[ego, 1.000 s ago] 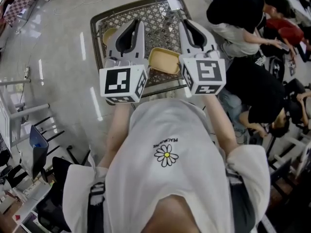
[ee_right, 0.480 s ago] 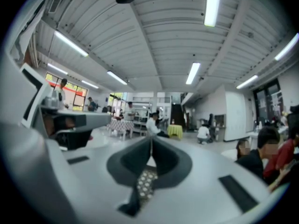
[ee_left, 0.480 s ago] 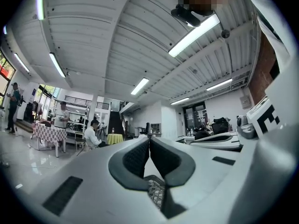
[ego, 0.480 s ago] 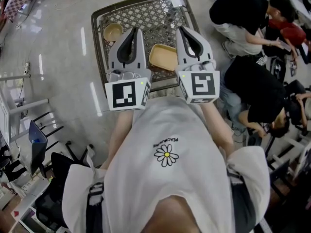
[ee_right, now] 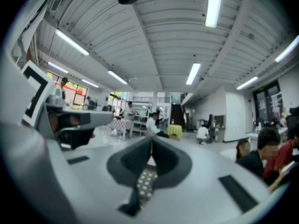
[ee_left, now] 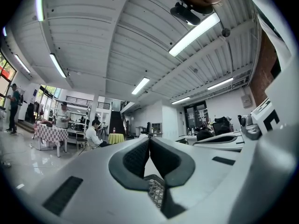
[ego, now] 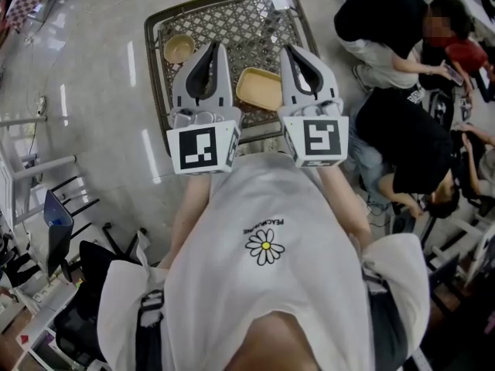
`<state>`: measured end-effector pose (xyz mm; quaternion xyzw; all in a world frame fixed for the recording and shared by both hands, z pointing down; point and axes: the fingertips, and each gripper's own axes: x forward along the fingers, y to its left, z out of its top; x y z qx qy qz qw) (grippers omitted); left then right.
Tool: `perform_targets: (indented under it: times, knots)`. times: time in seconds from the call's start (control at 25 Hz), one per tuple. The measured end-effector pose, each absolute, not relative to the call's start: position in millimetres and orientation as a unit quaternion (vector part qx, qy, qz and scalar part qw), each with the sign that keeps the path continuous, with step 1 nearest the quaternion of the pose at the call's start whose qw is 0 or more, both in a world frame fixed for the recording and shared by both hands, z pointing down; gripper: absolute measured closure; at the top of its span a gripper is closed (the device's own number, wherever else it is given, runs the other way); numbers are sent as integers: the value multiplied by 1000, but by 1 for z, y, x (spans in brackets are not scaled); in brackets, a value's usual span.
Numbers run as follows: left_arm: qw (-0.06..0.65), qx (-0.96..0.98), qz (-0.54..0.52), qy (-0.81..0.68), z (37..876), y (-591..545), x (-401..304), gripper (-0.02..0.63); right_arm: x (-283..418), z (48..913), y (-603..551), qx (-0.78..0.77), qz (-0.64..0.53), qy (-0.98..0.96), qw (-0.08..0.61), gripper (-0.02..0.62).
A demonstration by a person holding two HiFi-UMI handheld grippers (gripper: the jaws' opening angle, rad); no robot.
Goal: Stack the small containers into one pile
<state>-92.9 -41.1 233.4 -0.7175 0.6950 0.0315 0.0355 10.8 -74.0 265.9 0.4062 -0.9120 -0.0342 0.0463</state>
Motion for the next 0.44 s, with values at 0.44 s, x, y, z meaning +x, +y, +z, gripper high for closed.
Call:
perform_targets:
  times: [0.44]
  knots:
    - [25, -713, 28, 700, 240, -40, -95, 578, 16, 271, -73, 407, -32, -911, 53, 563]
